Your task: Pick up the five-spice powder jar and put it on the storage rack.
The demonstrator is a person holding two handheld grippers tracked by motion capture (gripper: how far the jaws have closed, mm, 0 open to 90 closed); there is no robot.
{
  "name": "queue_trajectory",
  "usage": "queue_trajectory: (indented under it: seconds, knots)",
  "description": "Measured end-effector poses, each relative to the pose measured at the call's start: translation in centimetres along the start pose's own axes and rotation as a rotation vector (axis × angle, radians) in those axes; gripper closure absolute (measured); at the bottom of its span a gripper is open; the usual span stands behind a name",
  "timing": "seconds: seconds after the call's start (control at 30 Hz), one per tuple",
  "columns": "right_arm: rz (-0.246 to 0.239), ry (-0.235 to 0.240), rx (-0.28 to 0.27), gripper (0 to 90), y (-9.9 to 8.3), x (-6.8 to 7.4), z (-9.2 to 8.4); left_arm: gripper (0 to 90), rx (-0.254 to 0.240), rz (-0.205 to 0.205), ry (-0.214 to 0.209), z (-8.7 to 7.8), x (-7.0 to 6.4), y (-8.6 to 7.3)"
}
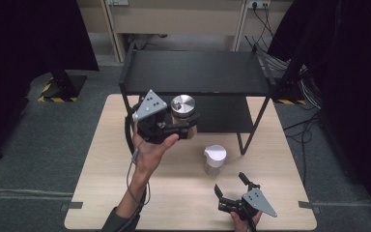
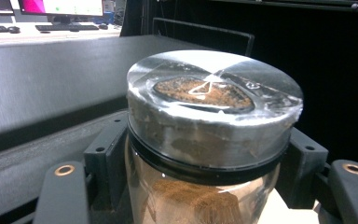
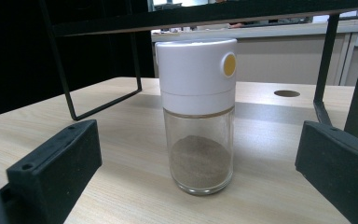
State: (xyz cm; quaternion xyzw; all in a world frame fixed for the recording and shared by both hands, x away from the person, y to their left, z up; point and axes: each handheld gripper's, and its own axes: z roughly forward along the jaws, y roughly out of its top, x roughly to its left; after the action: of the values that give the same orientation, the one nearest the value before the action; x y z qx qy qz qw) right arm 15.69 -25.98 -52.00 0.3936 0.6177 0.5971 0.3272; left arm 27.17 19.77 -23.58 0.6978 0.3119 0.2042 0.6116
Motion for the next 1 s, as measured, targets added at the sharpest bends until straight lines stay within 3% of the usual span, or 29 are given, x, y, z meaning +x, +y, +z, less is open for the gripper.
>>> queue_trajectory:
  seconds: [0.37,0.6,0.73,0.77,0.8,1.0]
  knots:
    - [0.002,0.0,0.0,0.4,0.0,0.0,0.0,30.6,0.027,-0.013,0.002,1.6,1.6,5.5]
    - [0.004,0.001,-0.003,0.4,0.0,-0.1,0.0,30.6,0.042,-0.024,0.03,2.7,1.9,7.7]
    - [0.005,0.001,-0.005,0.4,-0.1,-0.1,-0.1,30.6,0.044,-0.025,0.062,3.5,1.9,8.6]
    - [0.006,0.001,-0.005,0.4,-0.1,-0.1,-0.1,30.6,0.033,0.004,0.068,3.8,2.2,8.7]
    - [0.006,0.0,-0.005,0.4,-0.1,-0.1,-0.1,30.6,0.048,-0.026,0.088,4.0,1.9,9.0]
    - [0.009,0.001,-0.006,0.4,-0.1,-0.1,-0.1,30.6,0.046,-0.033,0.167,5.2,1.9,9.6]
